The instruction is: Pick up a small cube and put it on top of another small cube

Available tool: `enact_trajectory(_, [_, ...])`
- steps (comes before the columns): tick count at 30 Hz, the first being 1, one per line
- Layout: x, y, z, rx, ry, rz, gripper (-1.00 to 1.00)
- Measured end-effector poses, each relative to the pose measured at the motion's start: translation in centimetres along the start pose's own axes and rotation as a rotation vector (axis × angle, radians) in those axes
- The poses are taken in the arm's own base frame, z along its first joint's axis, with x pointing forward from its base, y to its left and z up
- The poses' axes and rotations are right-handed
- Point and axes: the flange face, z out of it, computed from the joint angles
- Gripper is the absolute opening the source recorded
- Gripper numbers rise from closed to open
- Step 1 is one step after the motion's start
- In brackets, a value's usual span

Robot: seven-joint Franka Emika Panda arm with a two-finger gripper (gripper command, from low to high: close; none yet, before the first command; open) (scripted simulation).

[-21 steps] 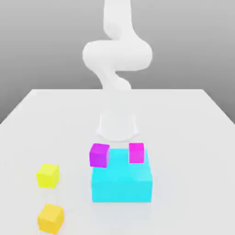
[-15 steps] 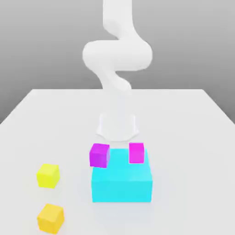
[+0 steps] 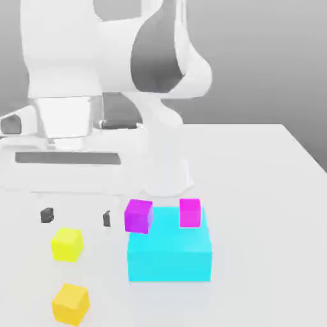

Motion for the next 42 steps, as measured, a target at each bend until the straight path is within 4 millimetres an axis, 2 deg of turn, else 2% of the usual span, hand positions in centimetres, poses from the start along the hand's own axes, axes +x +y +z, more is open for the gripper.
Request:
enact_trajectory(6, [0.4,5.4,9.8,-0.144,-0.061,0.05,0.0])
enact_trajectory(10, [0.2,6.9,15.2,-0.165,-0.068,0.056,0.0])
enact_trajectory(11, [0.0,7.2,16.5,-0.166,-0.069,0.056,-1.0])
enact_trajectory(18, [0.0,7.3,16.8,-0.167,-0.069,0.057,-1.0])
enact_trajectory(23, [0.4,6.8,11.4,-0.166,-0.071,0.042,-1.0])
enact_trajectory(26, [0.4,9.2,9.2,-0.165,-0.08,-0.054,-1.0])
enact_trajectory(32, [-0.2,15.3,5.7,-0.157,-0.1,-0.281,-1.0])
enact_trajectory(37, [-1.9,19.6,3.6,-0.145,-0.116,-0.487,-1.0])
enact_trajectory(39, [-3.0,20.9,2.9,-0.139,-0.122,-0.577,-1.0])
enact_trajectory(42, [-3.4,21.6,4.7,-0.133,-0.125,-0.616,-1.0])
